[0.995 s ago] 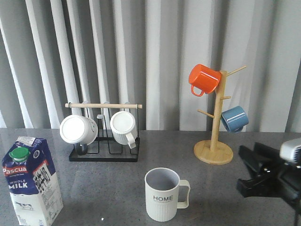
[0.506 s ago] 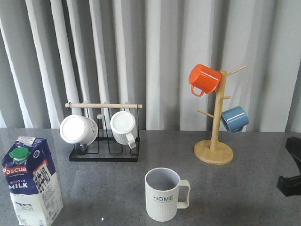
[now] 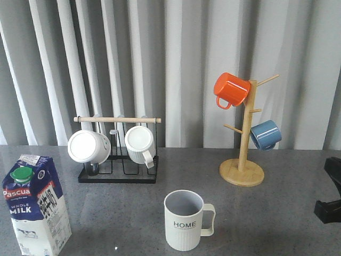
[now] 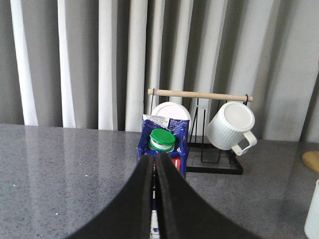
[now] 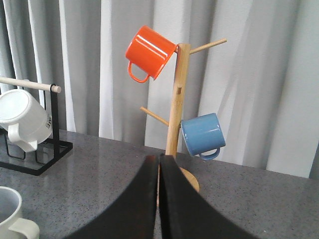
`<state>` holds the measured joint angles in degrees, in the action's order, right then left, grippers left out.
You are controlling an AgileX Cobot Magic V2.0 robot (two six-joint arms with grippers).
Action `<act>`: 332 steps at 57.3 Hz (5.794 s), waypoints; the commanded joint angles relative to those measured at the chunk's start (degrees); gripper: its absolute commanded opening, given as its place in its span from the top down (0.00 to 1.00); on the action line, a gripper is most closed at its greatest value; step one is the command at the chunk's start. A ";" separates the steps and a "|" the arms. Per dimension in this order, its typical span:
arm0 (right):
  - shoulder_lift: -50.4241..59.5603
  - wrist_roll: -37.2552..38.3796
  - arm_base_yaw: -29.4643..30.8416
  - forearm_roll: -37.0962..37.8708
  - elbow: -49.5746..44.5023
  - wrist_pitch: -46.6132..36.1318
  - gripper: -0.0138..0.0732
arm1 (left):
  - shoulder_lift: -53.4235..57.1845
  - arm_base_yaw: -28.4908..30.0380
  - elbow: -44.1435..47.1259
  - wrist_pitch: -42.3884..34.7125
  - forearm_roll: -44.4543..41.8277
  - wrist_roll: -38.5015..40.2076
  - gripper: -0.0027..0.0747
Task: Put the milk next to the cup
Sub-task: 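Move the left gripper toward the milk carton, then grasp the Pascual milk carton with the left gripper and lift it, then carry the milk carton with the left gripper beside the HOME mug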
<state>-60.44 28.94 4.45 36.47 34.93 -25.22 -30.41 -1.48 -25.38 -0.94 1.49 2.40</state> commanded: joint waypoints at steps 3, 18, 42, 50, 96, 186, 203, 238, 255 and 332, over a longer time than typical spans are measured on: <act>0.96 -0.39 0.36 -0.52 1.63 -3.46 0.85 | -0.27 -0.27 -2.01 -4.21 -0.82 -2.04 0.97; 0.96 -0.39 0.36 -0.52 1.63 -3.47 0.85 | -0.27 -0.27 -2.01 -4.22 -0.78 -2.40 0.97; 0.96 -0.44 0.36 -0.52 1.63 -3.37 0.85 | -0.36 -0.27 -2.01 -6.27 -0.72 5.63 0.96; 0.96 -0.44 0.36 -0.52 1.63 -3.37 0.85 | -0.36 -0.27 -2.01 -4.43 -0.72 6.48 0.96; 0.96 -0.44 0.36 -0.52 1.63 -3.37 0.85 | -10.68 -0.45 -3.57 -18.52 -2.46 4.02 0.02; 0.96 -0.44 0.36 -0.52 1.63 -3.34 0.85 | -52.21 -0.90 -15.01 -31.88 -14.62 18.48 0.82; 0.96 -0.44 0.36 -0.52 1.63 -3.34 0.85 | -51.71 -0.90 -15.01 -32.73 -14.62 20.03 0.97; 0.96 -0.44 0.36 -0.52 1.63 -3.47 0.85 | -38.73 -8.25 -15.08 -31.03 -14.28 23.94 0.97; 0.96 -0.44 0.36 -0.52 1.63 -3.55 0.85 | -39.26 -18.54 -15.42 -30.41 9.75 0.69 0.97; 0.96 -0.44 0.36 -0.52 1.63 -3.52 0.85 | -68.32 -43.05 -34.63 -48.60 61.79 -40.15 0.96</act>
<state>-60.44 28.94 4.45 36.47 34.93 -25.08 -101.01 -44.29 -58.43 -46.56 65.25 -38.32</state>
